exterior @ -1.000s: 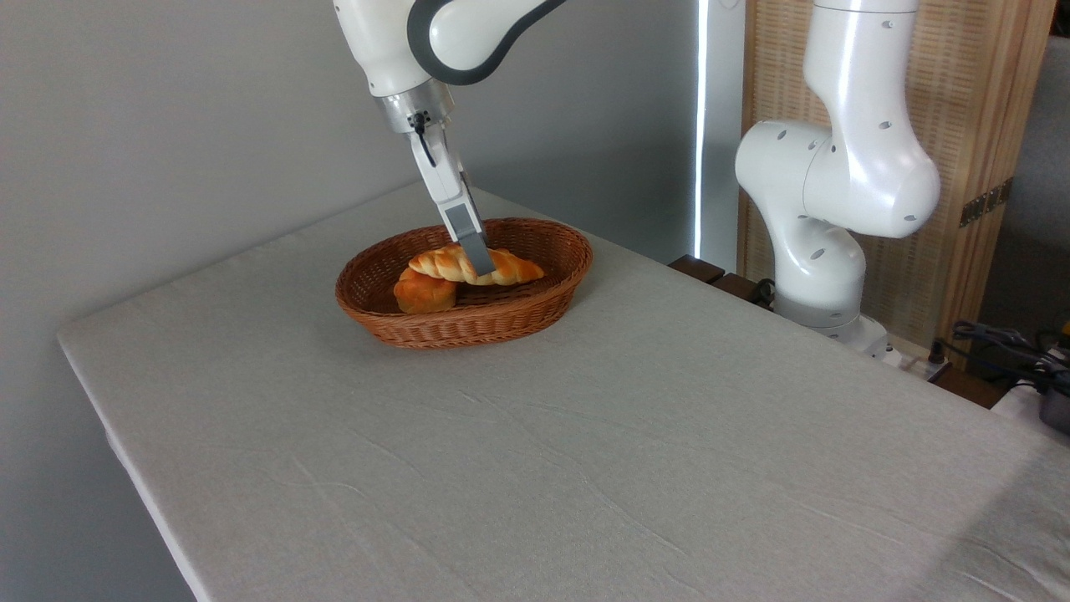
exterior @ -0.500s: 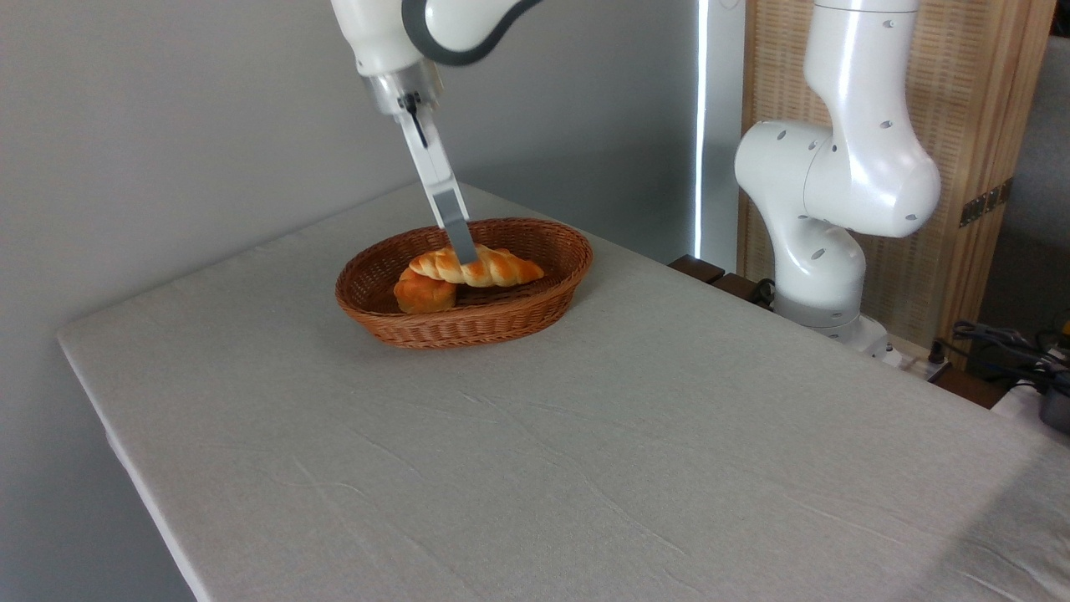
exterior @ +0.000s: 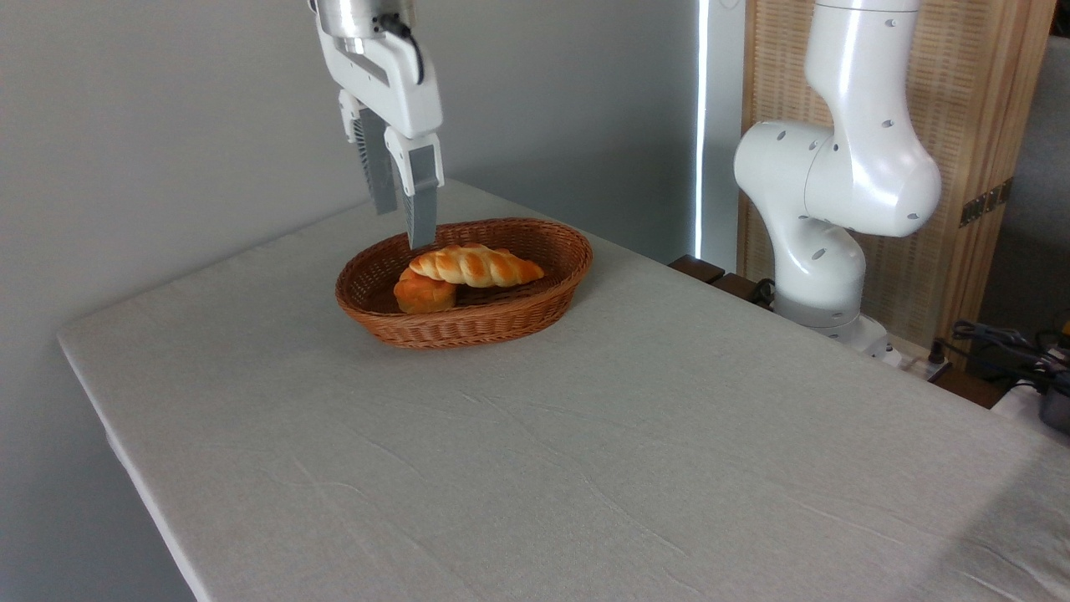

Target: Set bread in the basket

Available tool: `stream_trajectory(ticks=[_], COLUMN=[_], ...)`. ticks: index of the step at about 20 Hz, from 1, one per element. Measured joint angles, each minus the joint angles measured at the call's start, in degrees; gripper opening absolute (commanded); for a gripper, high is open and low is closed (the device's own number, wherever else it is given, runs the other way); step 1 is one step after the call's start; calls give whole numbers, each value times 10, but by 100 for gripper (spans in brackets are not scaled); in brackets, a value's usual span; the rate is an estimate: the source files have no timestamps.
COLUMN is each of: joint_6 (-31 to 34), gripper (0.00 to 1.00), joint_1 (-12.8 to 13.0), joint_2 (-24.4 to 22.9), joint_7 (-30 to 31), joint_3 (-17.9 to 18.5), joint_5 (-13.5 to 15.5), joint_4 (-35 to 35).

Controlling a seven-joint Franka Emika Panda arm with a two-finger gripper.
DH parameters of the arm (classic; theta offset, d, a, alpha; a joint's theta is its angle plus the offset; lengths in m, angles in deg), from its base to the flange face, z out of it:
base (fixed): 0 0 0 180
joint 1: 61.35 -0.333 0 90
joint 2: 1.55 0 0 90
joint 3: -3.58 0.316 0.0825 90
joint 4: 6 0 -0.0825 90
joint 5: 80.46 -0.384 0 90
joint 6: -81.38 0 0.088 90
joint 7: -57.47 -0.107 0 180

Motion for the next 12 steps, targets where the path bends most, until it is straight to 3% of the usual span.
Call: stream_trajectory(ticks=[3, 7, 12], joint_6=[3, 9, 34], gripper=[100, 100, 100], joint_1=[17, 48, 58], joint_2=[22, 60, 86], joint_7=[-16, -17, -16], joint_3=[78, 153, 169], joint_5=[-28, -36, -36], joint_4=[37, 80, 109])
